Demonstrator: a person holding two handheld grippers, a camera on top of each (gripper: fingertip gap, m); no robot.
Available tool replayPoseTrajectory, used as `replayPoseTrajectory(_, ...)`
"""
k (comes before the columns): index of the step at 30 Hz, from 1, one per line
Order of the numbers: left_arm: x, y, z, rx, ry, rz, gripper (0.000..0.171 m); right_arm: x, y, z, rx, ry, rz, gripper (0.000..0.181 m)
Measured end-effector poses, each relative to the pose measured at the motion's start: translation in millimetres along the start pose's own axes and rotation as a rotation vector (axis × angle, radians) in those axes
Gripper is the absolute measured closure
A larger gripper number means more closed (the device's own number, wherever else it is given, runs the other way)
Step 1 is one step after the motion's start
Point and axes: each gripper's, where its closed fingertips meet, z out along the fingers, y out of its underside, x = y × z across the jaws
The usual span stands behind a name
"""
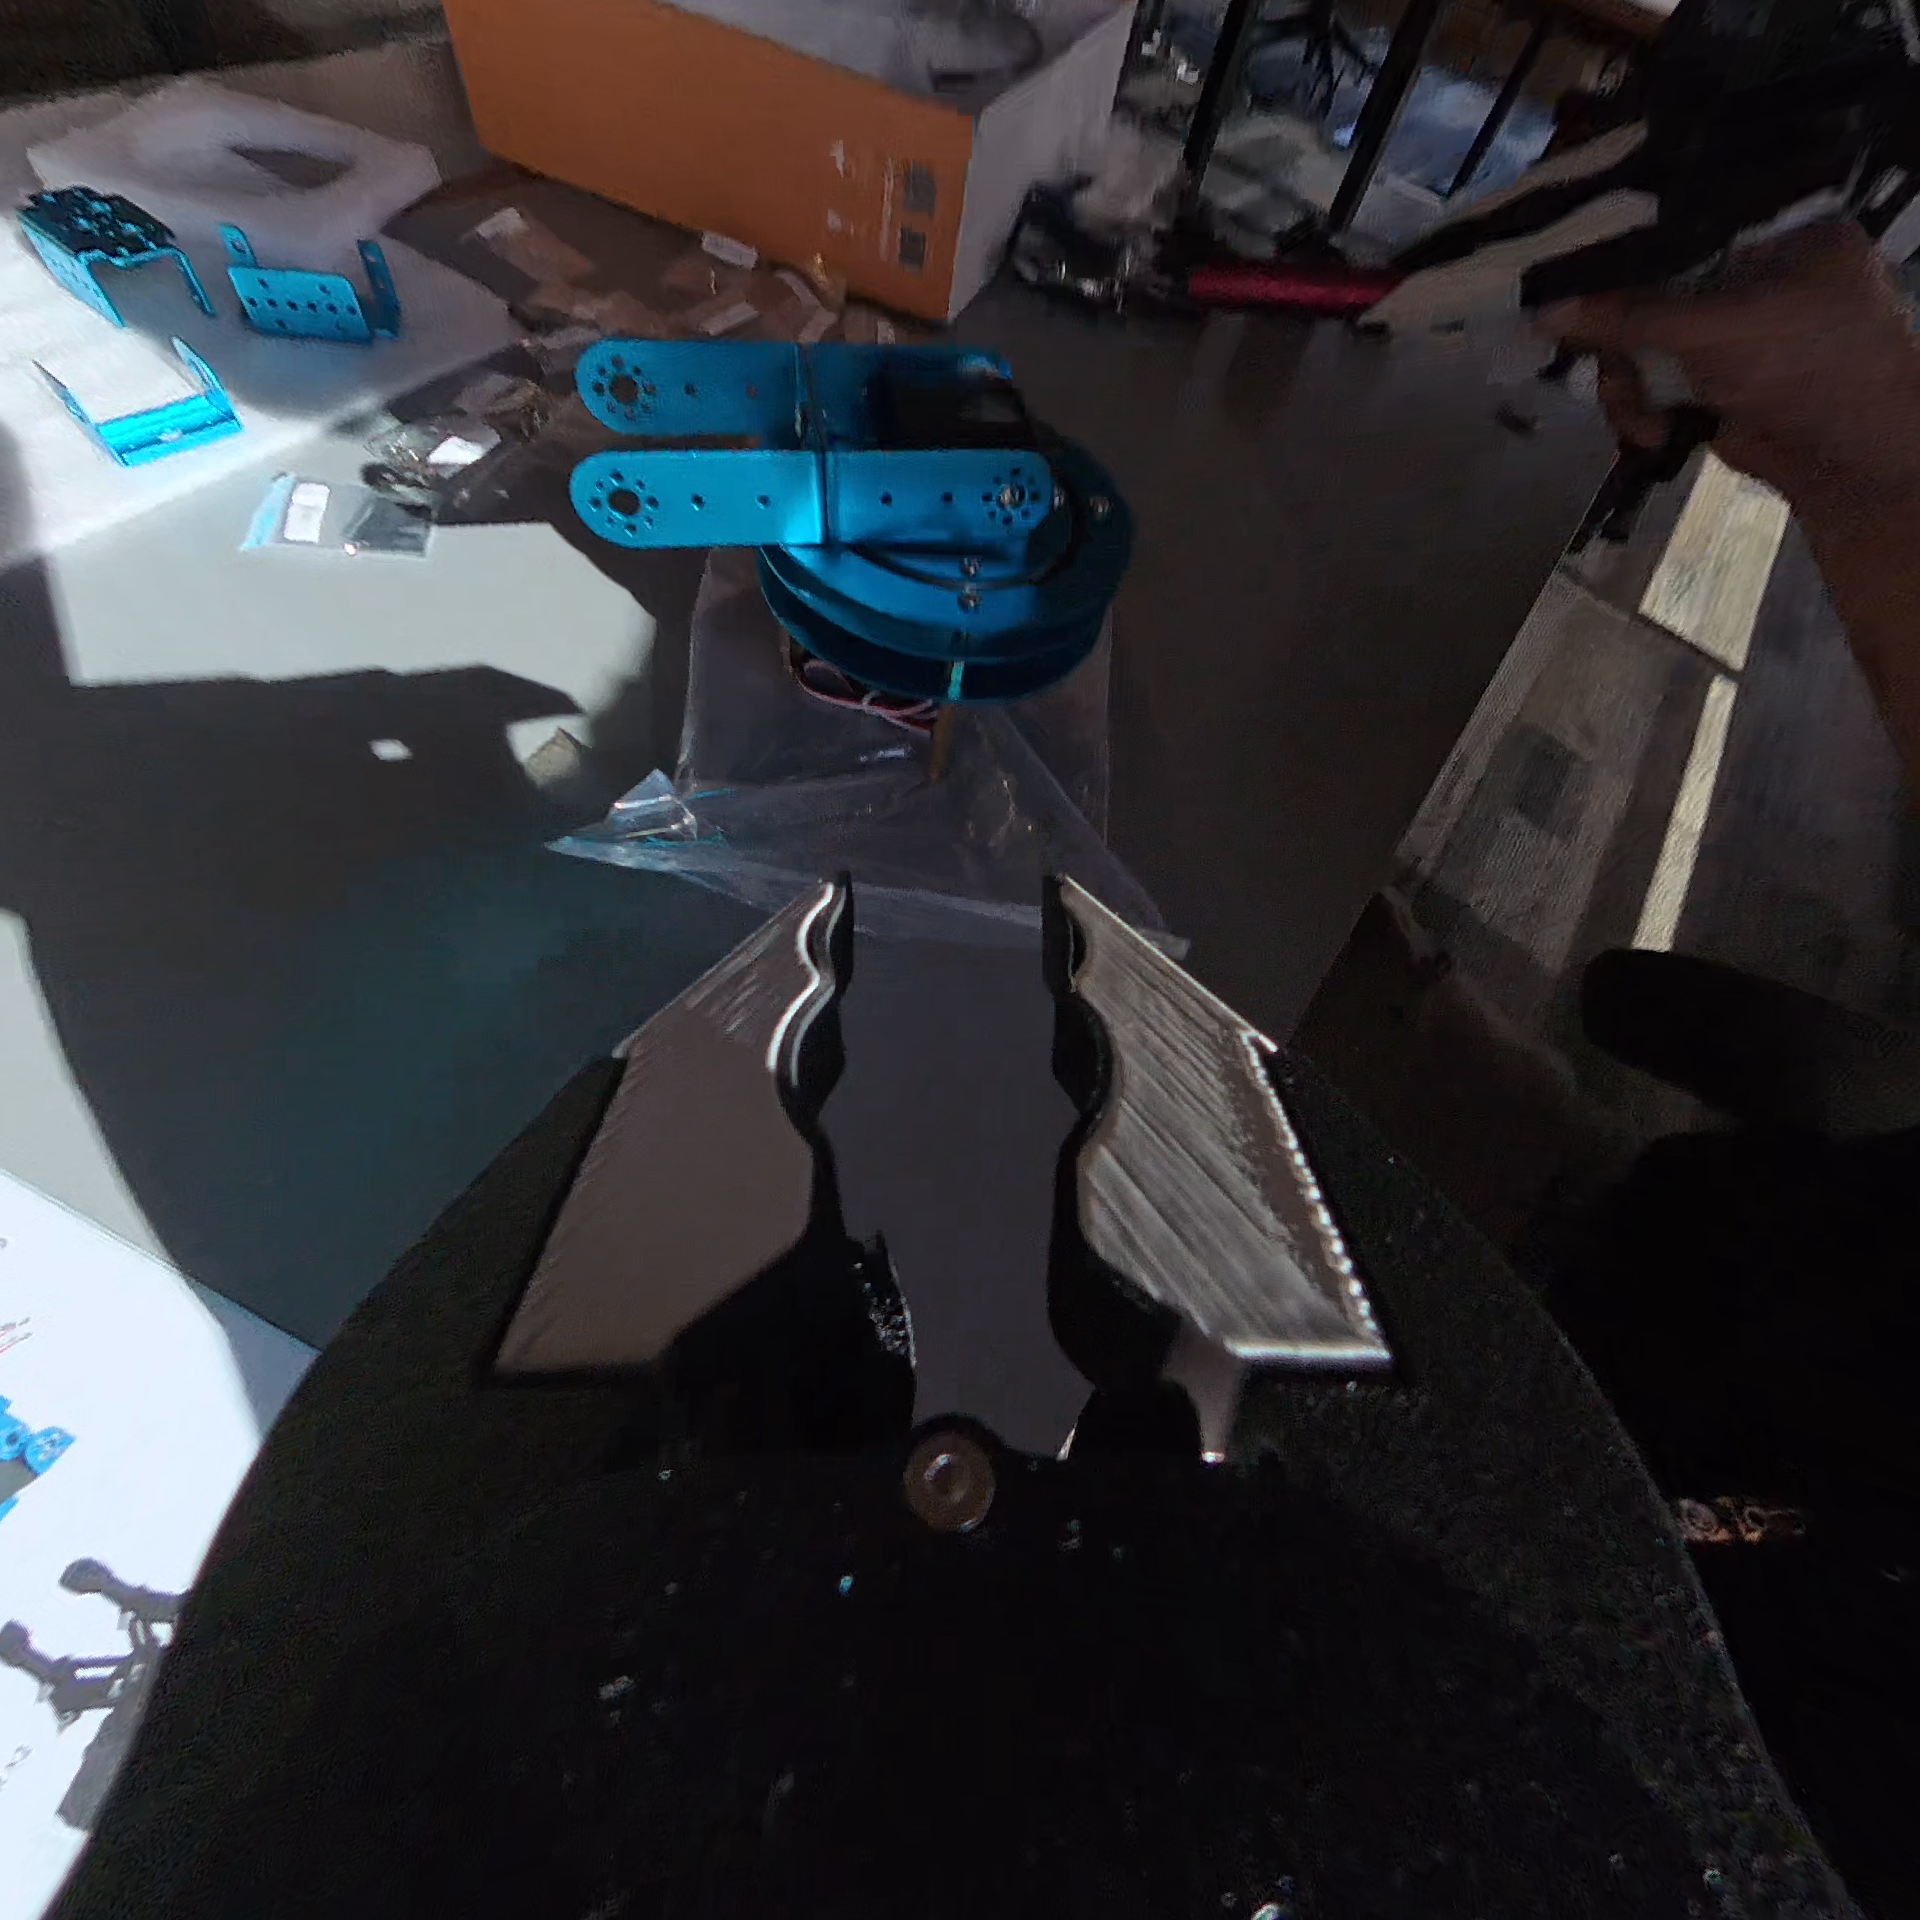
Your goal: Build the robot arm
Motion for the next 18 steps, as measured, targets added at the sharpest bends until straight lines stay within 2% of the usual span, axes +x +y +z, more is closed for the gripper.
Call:
replayPoseTrajectory(2, 5, 14, 11, -0.056, -0.02, 0.027, 0.135, 13, 15, 19, -0.044, -0.044, 0.029, 0.163)
replayPoseTrajectory(4, 8, 23, 20, -0.095, -0.014, 0.01, 0.136, 20, 26, 32, -0.09, -0.029, -0.017, 0.163)
replayPoseTrajectory(10, -40, 13, 39, -0.074, 0.04, -0.392, 0.129, 18, 43, 60, -0.186, -0.01, -0.098, 0.162)
replayPoseTrajectory(13, -32, 15, 54, -0.101, 0.129, -0.555, 0.122, 13, 49, 67, -0.217, -0.019, -0.08, 0.161)
replayPoseTrajectory(14, -32, 19, 60, -0.123, 0.116, -0.57, 0.12, 13, 48, 68, -0.206, -0.015, -0.072, 0.161)
replayPoseTrajectory(15, -31, 22, 65, -0.135, 0.1, -0.582, 0.121, 14, 48, 68, -0.214, -0.011, -0.068, 0.156)
replayPoseTrajectory(16, -29, 26, 70, -0.146, 0.103, -0.602, 0.123, 15, 47, 67, -0.224, -0.01, -0.071, 0.145)
replayPoseTrajectory(17, -26, 30, 74, -0.167, 0.11, -0.626, 0.126, 15, 40, 64, -0.213, -0.006, -0.08, 0.133)
replayPoseTrajectory(18, -26, 35, 79, -0.182, 0.102, -0.64, 0.13, 11, 23, 60, -0.161, -0.01, -0.102, 0.13)
